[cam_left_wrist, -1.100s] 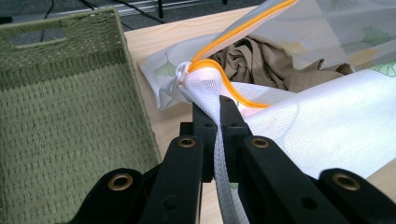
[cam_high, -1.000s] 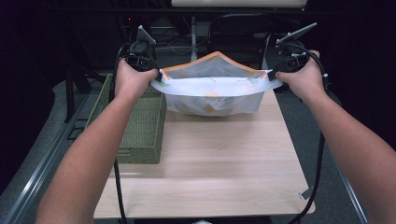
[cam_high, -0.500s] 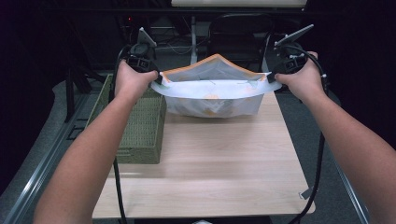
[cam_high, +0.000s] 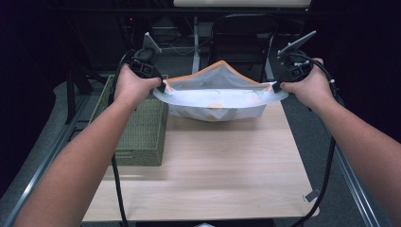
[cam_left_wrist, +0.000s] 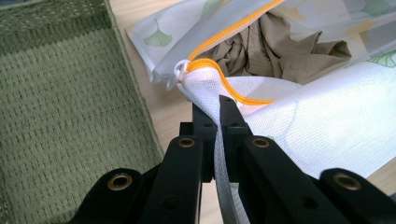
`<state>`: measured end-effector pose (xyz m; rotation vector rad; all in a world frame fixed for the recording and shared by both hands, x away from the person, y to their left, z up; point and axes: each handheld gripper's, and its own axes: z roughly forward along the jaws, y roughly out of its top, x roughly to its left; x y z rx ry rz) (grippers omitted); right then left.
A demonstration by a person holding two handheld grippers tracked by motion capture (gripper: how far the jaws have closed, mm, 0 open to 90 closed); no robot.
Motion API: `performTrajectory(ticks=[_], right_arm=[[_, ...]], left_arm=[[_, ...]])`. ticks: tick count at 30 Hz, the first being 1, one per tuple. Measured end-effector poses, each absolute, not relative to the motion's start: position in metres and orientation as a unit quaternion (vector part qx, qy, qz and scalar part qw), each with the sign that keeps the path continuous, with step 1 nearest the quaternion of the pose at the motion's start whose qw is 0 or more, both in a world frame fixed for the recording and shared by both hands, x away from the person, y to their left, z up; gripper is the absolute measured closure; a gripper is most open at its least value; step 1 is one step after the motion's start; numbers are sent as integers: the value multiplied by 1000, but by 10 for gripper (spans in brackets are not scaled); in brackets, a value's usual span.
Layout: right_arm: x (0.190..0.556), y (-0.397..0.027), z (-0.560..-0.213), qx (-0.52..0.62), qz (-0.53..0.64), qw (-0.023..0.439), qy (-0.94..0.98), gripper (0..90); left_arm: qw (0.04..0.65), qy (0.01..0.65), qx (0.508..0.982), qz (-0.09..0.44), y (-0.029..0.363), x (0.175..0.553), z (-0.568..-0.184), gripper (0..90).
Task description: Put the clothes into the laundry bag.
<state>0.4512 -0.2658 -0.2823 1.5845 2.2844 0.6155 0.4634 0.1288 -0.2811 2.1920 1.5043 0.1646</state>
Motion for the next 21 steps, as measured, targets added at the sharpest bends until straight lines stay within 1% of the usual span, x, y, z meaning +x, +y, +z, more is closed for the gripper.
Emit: performTrajectory(ticks=[9, 17, 21], right_arm=[[442, -264, -289, 546, 200, 142, 801, 889], [427, -262, -296, 543, 208, 134, 802, 889], [414, -260, -306, 537, 203, 132, 808, 889]], left_arm=[[228, 546, 804, 60, 127, 453, -289, 883], [225, 545, 806, 54, 133, 438, -300, 882], [221, 538, 811, 56, 133, 427, -308, 883]])
